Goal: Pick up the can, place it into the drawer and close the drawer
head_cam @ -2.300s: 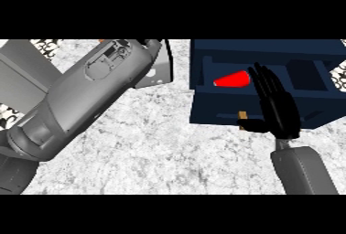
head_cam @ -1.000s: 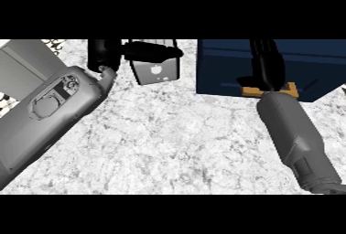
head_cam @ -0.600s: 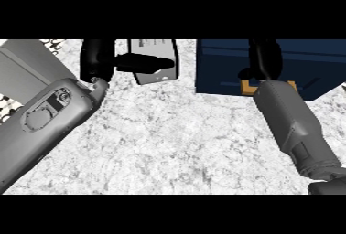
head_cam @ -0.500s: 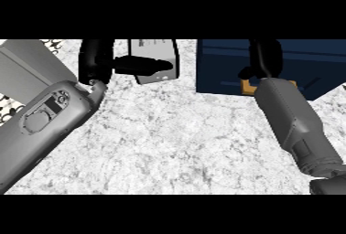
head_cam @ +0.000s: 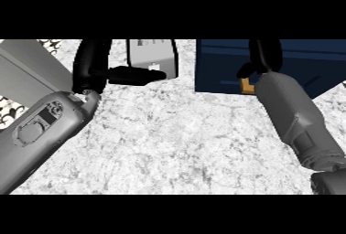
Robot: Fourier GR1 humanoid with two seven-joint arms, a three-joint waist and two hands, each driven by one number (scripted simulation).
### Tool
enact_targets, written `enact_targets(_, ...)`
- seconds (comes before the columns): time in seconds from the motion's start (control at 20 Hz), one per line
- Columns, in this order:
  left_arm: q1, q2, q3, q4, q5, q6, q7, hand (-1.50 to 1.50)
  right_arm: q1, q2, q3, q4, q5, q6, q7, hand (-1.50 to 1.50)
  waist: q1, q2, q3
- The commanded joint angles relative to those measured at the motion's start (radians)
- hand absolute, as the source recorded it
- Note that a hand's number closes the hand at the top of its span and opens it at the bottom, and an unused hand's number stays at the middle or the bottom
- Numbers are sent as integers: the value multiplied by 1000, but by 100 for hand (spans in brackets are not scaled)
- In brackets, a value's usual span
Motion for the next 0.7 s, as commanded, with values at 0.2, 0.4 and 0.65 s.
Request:
enact_targets(0.2, 63, -25, -16, -27, -22, 16, -26, -150, -91, 80, -184, -47, -230, 60, -141, -150, 23, 3, 2)
enact_targets(0.4, 78, 11, 23, -47, -10, 3, -17, -150, -88, 106, -244, -59, -307, 100, -223, -150, 3, -9, 0)
enact_targets(0.65, 110, 10, 22, -65, -25, 17, -21, -150, -103, 112, -374, -71, -468, 226, -280, -150, -16, -13, 0)
